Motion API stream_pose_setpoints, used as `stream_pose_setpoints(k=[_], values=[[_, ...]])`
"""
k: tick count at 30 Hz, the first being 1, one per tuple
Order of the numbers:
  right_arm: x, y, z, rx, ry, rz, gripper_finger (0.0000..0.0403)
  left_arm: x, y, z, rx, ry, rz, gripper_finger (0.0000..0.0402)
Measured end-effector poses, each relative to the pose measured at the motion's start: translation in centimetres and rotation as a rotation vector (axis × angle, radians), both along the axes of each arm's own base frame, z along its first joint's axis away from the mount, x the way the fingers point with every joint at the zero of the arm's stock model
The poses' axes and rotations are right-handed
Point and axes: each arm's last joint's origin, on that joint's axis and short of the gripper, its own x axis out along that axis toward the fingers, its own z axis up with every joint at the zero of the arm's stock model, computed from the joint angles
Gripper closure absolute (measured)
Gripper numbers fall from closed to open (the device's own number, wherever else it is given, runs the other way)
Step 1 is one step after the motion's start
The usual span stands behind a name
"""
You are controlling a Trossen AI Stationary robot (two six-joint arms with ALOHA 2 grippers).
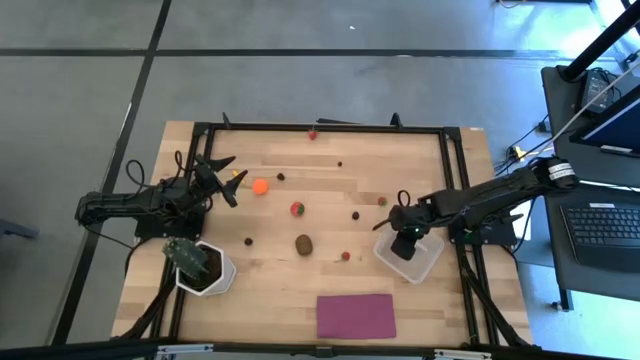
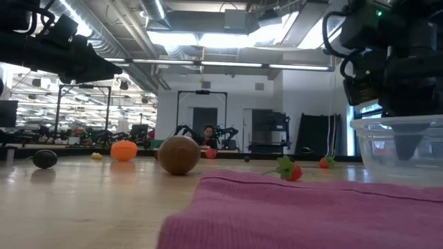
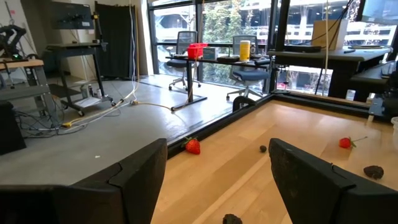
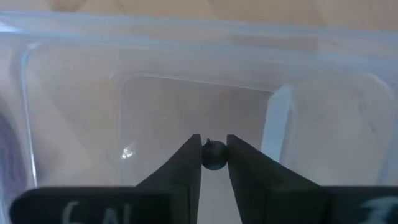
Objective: Pick and placing Produce into tupperware
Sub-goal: Put the blueberry into the transparent bin, then put the strawberry into the transparent bin
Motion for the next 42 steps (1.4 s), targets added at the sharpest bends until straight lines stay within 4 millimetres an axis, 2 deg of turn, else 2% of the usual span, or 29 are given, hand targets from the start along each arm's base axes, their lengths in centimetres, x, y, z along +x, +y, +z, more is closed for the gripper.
stream_pose_setpoints(k=[6,16,20,25,31,35,38,42], values=[[0.4,0.1,0.2,0.005,-0.03,0.003,0.0293,0.0,0.0,0.0,0.0,0.0,0.0,0.0127],[0.8,-0.2,0.7,0.015,-0.044,-0.013,0.0213,0.0,0.0,0.0,0.0,0.0,-0.001,0.0127],[2.1,-1.0,2.6,0.033,-0.114,-0.026,0.0188,0.0,0.0,0.0,0.0,0.0,0.0,0.0127],[3.9,-2.3,6.7,0.021,-0.211,0.038,0.0173,0.0,0.0,0.0,0.0,-0.001,0.0,0.0127],[4.7,-4.7,12.2,-0.246,-0.254,0.063,0.0172,0.0,0.0,0.0,-0.001,-0.002,0.0,0.0127],[4.7,-5.9,15.0,-0.413,-0.253,0.106,0.0172,0.0,0.0,0.0,-0.001,-0.002,-0.001,0.0127],[4.9,-6.9,15.3,-0.485,-0.215,0.155,0.0172,0.0,0.0,0.0,-0.001,-0.002,0.0,0.0127],[5.8,-9.0,13.6,-0.468,-0.106,0.117,0.0172,0.0,0.0,0.0,-0.002,-0.003,-0.001,0.0127]])
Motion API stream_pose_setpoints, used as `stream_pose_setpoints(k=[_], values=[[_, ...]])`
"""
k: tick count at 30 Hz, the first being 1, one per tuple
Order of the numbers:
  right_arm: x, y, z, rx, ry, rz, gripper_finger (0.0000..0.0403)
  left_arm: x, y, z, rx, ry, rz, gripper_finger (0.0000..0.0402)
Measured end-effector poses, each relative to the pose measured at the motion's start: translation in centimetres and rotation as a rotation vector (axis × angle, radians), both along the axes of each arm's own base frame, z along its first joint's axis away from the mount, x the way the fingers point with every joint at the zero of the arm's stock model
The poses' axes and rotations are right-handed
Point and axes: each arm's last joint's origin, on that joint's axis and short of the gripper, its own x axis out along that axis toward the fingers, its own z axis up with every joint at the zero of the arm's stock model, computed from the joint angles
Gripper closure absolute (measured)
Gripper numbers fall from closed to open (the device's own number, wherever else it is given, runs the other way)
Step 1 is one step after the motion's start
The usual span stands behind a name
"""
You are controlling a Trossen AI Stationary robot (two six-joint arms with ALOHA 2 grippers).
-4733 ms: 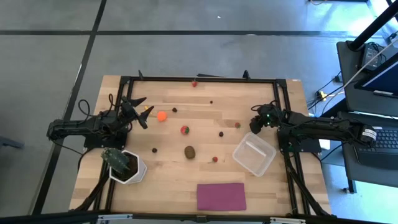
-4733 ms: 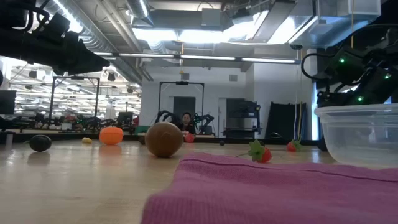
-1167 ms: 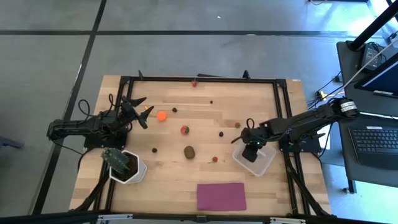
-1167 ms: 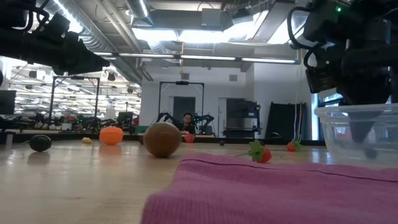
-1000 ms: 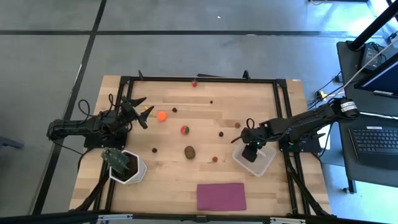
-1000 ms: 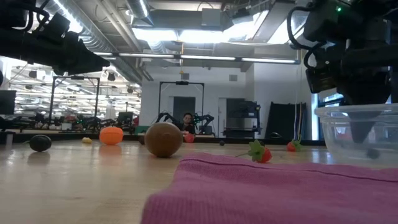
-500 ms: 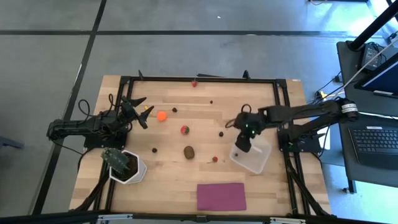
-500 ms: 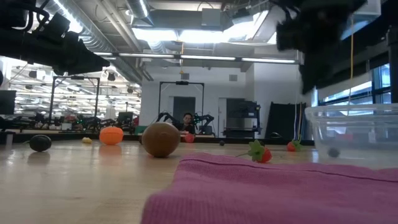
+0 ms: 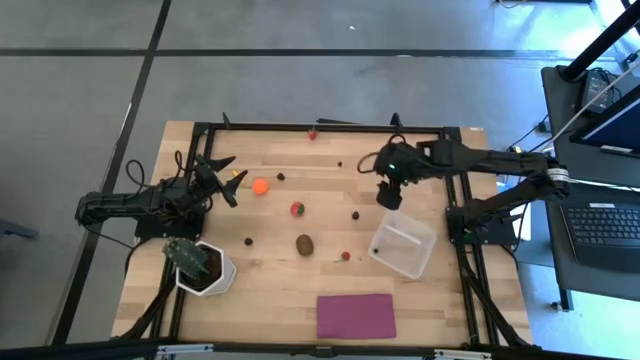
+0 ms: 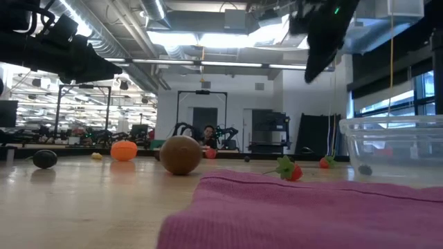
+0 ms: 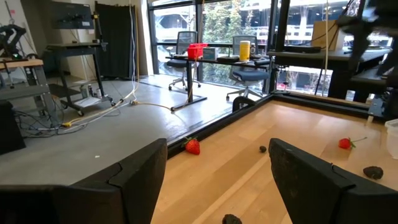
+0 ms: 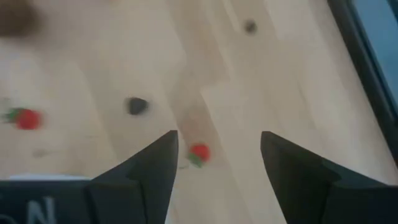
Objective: Pick and placing Produce into tupperware
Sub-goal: Put the strawberry into the transparent bin
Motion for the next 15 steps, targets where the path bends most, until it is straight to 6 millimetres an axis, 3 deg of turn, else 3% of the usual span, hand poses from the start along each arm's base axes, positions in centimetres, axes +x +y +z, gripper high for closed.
stream_pose_setpoints(k=[6,15], values=[[1.5,-2.6,-4.5,0.161,0.22,-0.12,0.0172,0.0,0.0,0.0,0.0,0.0,0.0,0.0127],[3.6,-3.4,-9.0,0.201,0.358,-0.146,0.0172,0.0,0.0,0.0,-0.001,-0.001,0.0,0.0127]])
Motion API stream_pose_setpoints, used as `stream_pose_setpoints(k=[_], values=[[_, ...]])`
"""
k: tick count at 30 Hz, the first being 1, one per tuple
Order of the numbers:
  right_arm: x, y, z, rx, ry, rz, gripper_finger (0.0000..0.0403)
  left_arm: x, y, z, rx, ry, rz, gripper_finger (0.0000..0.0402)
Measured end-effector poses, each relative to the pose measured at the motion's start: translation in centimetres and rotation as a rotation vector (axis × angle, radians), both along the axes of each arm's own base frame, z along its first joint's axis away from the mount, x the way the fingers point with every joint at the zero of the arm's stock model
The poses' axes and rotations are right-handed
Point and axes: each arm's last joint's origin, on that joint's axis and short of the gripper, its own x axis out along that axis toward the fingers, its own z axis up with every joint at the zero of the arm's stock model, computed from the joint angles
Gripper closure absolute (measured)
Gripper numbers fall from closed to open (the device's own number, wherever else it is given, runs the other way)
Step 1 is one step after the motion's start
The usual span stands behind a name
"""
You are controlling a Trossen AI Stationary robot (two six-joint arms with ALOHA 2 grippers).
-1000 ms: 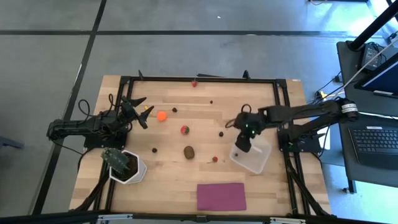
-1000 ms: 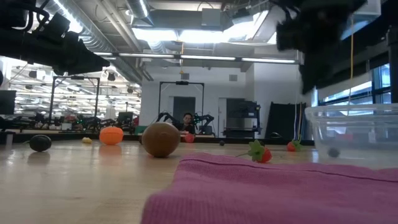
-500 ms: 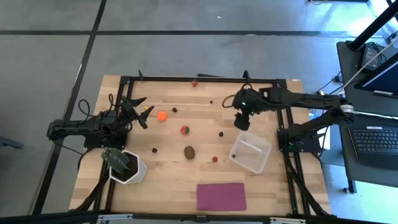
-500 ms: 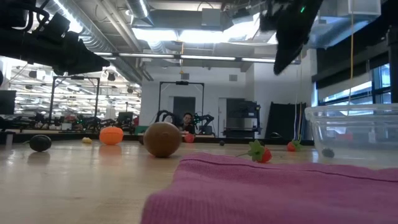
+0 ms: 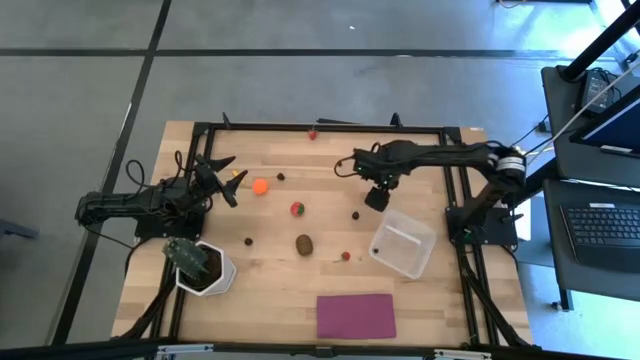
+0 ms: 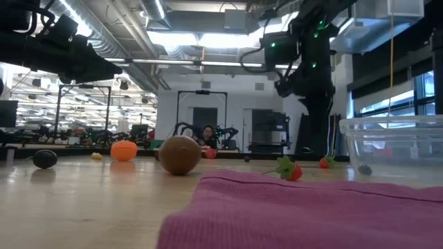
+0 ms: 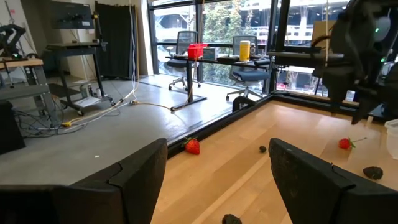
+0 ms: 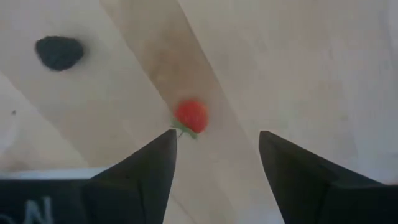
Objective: Pick and placing Produce into tupperware
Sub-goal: Put the strawberry into the transparent bin
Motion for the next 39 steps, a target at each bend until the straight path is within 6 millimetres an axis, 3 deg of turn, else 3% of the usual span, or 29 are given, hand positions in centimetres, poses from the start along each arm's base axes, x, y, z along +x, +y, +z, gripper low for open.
stream_pose_setpoints(k=[10,20,28,39], values=[[0.4,0.0,-0.9,0.039,0.0,-0.116,0.0166,0.0,0.0,0.0,0.0,0.0,0.0,0.0127],[0.9,0.1,-0.9,0.034,-0.042,-0.078,0.0094,0.0,0.0,0.0,0.001,0.001,0.0,0.0127],[1.1,0.7,-1.0,0.034,-0.045,-0.121,0.0096,0.0,0.0,0.0,0.001,0.001,0.0,0.0127],[-1.0,1.2,-5.5,0.039,-0.024,-0.163,0.0112,0.0,0.0,0.0,0.001,0.002,0.0,0.0127]])
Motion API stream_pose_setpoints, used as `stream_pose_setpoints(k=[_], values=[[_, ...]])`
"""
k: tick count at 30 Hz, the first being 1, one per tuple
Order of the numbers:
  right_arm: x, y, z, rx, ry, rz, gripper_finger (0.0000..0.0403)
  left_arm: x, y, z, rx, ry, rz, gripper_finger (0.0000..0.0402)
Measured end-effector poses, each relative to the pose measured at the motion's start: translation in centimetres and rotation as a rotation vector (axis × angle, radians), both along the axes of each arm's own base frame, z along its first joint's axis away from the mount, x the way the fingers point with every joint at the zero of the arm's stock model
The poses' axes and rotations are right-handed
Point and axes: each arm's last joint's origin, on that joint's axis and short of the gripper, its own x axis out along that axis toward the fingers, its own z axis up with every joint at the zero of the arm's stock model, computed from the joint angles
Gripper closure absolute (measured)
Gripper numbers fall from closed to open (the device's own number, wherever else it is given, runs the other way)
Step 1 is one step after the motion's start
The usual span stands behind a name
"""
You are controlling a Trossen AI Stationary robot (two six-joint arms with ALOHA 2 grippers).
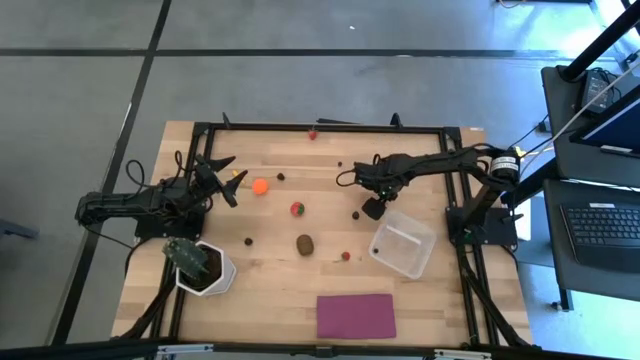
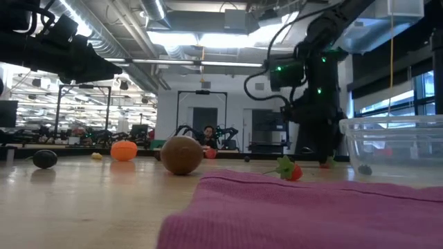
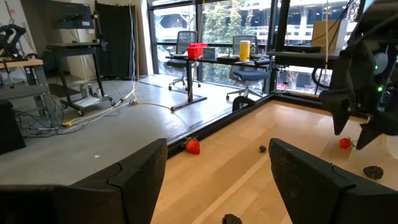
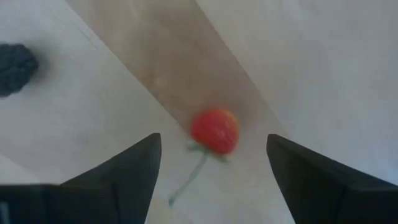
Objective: Pick and placing Produce into tupperware
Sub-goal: Put the strawberry into the transparent bin
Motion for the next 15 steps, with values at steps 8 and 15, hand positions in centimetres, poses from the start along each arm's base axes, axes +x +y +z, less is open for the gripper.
stream_pose_setpoints(k=[8,15], values=[[-1.0,0.4,-1.6,0.025,-0.007,-0.026,0.0131,0.0,0.0,0.0,0.0,0.0,0.0,0.0127],[-0.4,0.2,-1.3,0.015,-0.036,-0.017,0.0152,0.0,0.0,0.0,0.0,0.0,0.0,0.0127]])
